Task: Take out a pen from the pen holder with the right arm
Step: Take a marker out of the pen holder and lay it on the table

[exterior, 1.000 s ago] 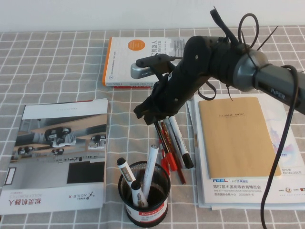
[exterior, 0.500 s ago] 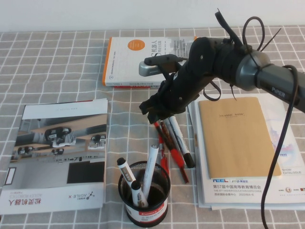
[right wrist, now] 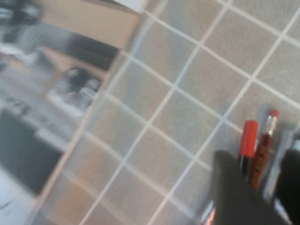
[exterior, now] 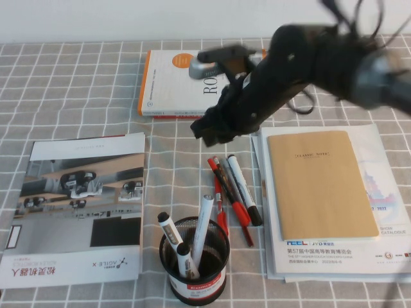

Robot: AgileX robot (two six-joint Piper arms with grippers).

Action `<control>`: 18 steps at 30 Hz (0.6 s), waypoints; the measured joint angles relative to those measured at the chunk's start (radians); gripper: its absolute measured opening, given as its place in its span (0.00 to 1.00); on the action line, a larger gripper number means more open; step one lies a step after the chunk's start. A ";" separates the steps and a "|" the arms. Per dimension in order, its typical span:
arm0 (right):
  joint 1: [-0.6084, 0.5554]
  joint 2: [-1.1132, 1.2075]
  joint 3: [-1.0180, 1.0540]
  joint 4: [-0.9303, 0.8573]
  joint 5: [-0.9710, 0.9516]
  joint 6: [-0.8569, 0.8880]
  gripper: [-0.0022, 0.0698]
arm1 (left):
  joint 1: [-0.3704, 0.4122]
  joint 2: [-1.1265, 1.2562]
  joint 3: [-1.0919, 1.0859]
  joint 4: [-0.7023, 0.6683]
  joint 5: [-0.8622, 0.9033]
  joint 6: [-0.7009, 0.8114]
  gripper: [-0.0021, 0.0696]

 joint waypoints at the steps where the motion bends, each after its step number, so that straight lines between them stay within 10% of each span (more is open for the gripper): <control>1: 0.009 -0.052 0.039 -0.010 -0.014 0.000 0.25 | 0.000 0.000 0.000 0.000 0.000 0.000 0.02; 6: 0.023 -0.329 0.270 -0.031 -0.080 0.000 0.05 | 0.000 0.000 0.000 0.000 0.000 0.000 0.02; 18: 0.023 -0.928 0.767 -0.044 -0.160 0.000 0.01 | 0.000 0.000 0.000 0.000 0.000 0.000 0.02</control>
